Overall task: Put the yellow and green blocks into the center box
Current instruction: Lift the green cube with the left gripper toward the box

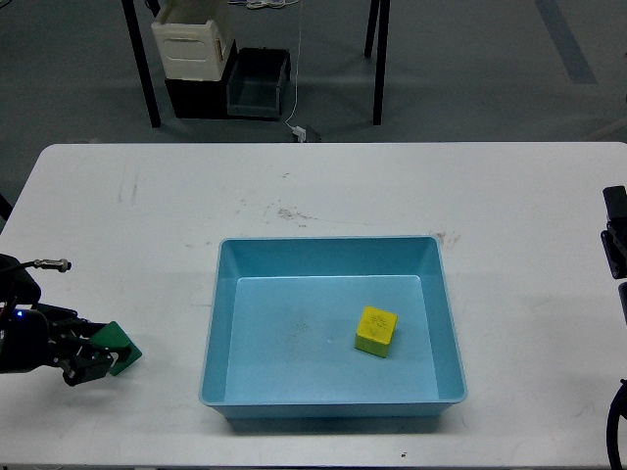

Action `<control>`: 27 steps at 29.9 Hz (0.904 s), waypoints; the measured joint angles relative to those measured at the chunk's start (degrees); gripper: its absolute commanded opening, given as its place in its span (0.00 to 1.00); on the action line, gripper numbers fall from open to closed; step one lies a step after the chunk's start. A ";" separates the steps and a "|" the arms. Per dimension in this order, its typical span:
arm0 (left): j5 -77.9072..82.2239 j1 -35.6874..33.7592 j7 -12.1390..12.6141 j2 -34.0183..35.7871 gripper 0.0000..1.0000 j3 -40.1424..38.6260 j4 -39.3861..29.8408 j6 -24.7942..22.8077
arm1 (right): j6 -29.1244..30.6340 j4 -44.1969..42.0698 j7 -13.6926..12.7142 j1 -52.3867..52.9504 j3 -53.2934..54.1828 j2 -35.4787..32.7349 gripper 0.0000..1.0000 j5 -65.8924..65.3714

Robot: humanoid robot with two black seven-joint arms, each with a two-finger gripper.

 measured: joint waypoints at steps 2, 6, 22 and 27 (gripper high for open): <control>-0.67 -1.93 0.01 0.43 0.28 -0.12 0.07 1.12 | -0.01 0.02 0.00 -0.13 -0.05 0.00 0.99 0.23; -5.56 -7.67 0.01 1.25 0.28 0.00 -0.08 1.77 | -0.01 0.05 0.00 -0.43 -0.29 -0.08 0.99 0.33; -19.36 -26.04 0.01 -3.94 0.28 0.02 -8.87 -1.70 | -4.92 -0.66 0.00 -2.81 -0.83 -0.17 0.99 0.34; -17.98 -31.32 -0.01 -10.12 0.28 1.00 -13.15 -10.50 | -5.08 -0.64 0.00 -3.05 -0.89 -0.18 0.99 0.34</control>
